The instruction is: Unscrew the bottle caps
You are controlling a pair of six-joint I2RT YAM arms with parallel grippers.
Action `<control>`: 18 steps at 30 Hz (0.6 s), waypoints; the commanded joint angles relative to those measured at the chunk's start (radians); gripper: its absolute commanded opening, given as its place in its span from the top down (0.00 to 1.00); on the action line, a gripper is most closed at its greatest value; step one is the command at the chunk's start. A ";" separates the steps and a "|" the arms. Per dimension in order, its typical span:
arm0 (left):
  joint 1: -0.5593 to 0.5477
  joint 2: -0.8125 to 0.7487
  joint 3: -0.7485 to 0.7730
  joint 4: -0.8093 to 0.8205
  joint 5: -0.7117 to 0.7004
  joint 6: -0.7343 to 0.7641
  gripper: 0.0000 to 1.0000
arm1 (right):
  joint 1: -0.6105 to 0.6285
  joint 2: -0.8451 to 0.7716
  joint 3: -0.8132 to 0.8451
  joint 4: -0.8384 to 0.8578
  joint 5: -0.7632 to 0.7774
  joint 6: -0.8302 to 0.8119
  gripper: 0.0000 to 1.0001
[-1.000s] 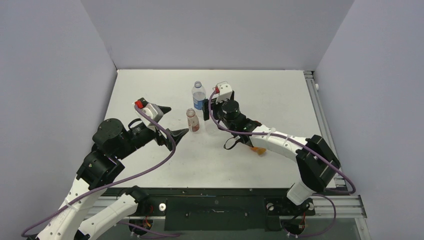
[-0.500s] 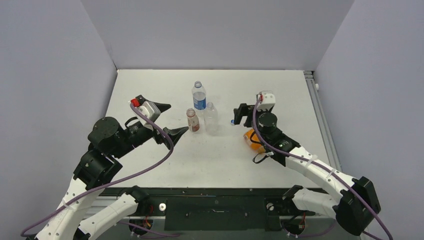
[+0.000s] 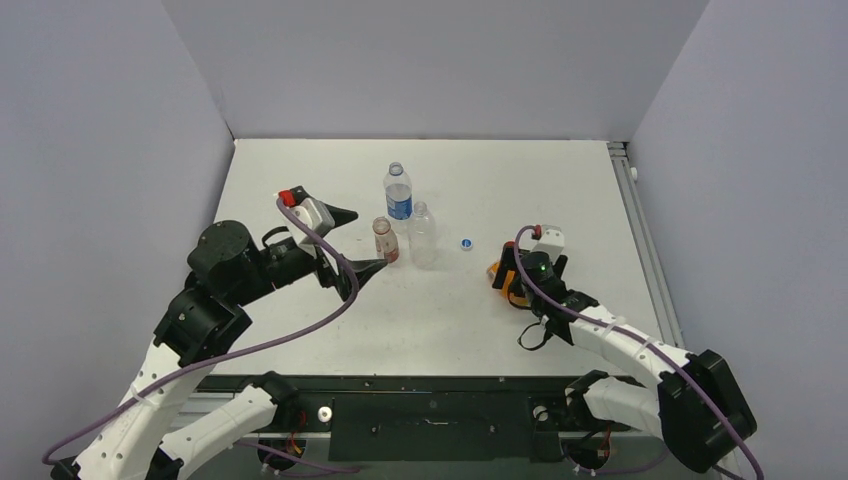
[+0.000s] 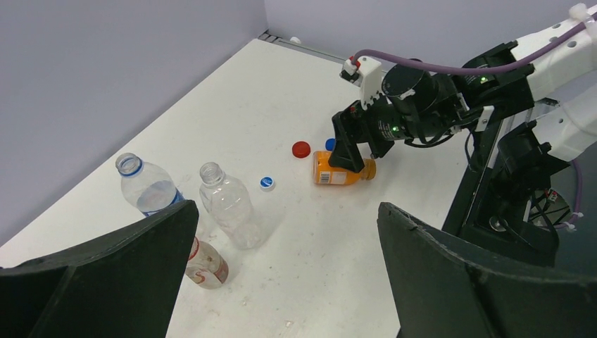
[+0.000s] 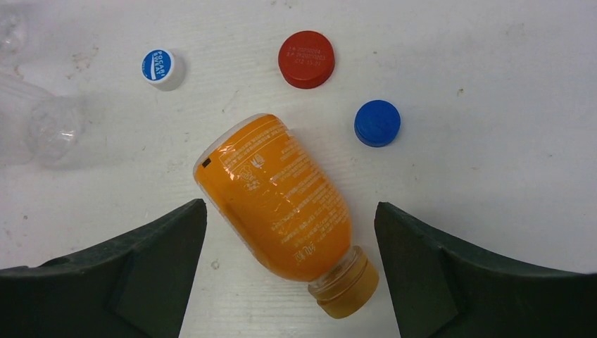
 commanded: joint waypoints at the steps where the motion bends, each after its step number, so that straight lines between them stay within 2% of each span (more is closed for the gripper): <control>1: 0.006 0.007 0.061 0.007 0.039 -0.003 0.03 | -0.016 0.063 0.056 -0.010 -0.048 0.055 0.16; 9: 0.006 0.005 0.063 0.006 0.056 0.018 0.03 | 0.020 0.143 0.019 0.035 -0.084 0.127 0.15; 16: 0.006 0.007 0.066 0.008 0.074 0.022 0.03 | 0.093 0.196 -0.006 0.068 -0.025 0.172 0.14; 18: 0.006 0.007 0.066 0.013 0.075 0.021 0.03 | 0.112 0.220 -0.007 0.070 -0.007 0.184 0.18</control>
